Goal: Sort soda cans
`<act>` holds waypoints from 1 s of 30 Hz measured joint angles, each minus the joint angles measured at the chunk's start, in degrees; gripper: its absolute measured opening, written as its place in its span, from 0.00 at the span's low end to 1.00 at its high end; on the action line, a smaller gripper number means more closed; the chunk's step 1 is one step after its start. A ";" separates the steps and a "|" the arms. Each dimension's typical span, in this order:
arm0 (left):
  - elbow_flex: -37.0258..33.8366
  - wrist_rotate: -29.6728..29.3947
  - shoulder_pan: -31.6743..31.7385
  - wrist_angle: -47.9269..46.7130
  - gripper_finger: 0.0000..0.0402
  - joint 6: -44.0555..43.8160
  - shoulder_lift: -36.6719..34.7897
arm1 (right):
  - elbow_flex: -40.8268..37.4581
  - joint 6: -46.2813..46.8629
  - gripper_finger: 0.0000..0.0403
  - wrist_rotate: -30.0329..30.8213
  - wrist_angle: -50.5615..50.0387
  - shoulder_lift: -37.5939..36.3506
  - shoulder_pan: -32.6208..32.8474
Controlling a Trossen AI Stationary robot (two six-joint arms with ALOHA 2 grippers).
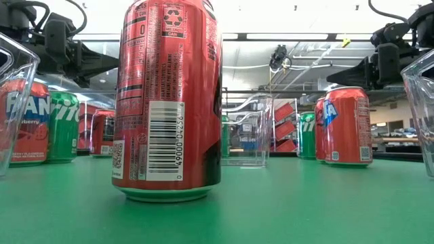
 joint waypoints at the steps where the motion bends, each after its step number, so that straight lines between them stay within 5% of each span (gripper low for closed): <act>1: -0.01 -0.01 0.01 0.01 0.01 0.00 0.01 | -0.01 0.00 0.01 0.01 0.02 -0.01 0.01; 30: 0.00 -0.02 0.01 7.97 0.01 -0.02 0.02 | -0.01 0.00 0.01 -0.01 0.00 -0.01 0.00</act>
